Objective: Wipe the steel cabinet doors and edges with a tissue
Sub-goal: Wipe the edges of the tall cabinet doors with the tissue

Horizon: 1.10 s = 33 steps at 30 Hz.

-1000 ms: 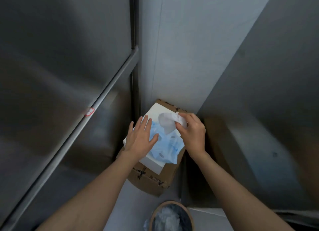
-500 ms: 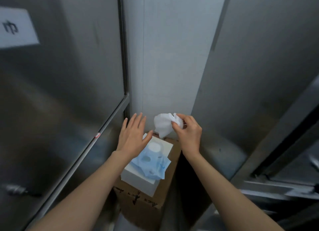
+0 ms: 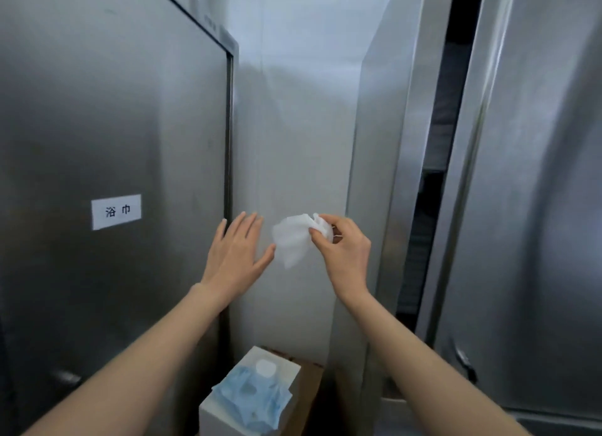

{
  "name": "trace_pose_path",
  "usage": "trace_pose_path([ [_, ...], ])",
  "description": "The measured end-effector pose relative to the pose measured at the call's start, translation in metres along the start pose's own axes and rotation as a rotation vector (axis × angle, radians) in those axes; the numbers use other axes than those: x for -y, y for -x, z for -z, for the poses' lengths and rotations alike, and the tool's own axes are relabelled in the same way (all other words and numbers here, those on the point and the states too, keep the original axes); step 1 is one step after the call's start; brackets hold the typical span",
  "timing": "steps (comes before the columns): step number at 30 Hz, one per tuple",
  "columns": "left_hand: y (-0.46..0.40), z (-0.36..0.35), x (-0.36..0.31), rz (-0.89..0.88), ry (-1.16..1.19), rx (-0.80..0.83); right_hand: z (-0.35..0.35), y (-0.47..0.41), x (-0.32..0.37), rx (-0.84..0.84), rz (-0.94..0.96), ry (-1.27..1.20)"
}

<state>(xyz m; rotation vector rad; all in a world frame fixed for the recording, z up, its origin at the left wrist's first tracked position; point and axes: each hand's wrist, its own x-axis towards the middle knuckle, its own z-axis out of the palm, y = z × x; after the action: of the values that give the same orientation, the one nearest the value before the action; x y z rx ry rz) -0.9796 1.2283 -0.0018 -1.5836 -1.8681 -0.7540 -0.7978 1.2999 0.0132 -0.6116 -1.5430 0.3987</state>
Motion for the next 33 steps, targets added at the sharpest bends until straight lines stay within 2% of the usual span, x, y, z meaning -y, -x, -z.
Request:
trace_pose_path([
  [8, 0.017, 0.056, -0.108, -0.047, 0.065, -0.078, 0.134, 0.003, 0.044, -0.007, 0.103, 0.063],
  [12, 0.009, 0.067, -0.166, -0.104, 0.105, -0.088, 0.198, -0.004, 0.051, -0.023, 0.076, 0.125],
  [17, -0.028, 0.086, -0.228, -0.185, 0.184, -0.175, 0.252, -0.036, 0.056, -0.072, 0.050, 0.195],
  [24, -0.117, 0.108, -0.274, -0.256, 0.146, -0.317, 0.286, -0.125, 0.074, -0.160, 0.145, 0.284],
  [33, -0.237, 0.137, -0.267, -0.212, 0.113, -0.516, 0.265, -0.254, 0.112, -0.265, 0.316, 0.371],
])
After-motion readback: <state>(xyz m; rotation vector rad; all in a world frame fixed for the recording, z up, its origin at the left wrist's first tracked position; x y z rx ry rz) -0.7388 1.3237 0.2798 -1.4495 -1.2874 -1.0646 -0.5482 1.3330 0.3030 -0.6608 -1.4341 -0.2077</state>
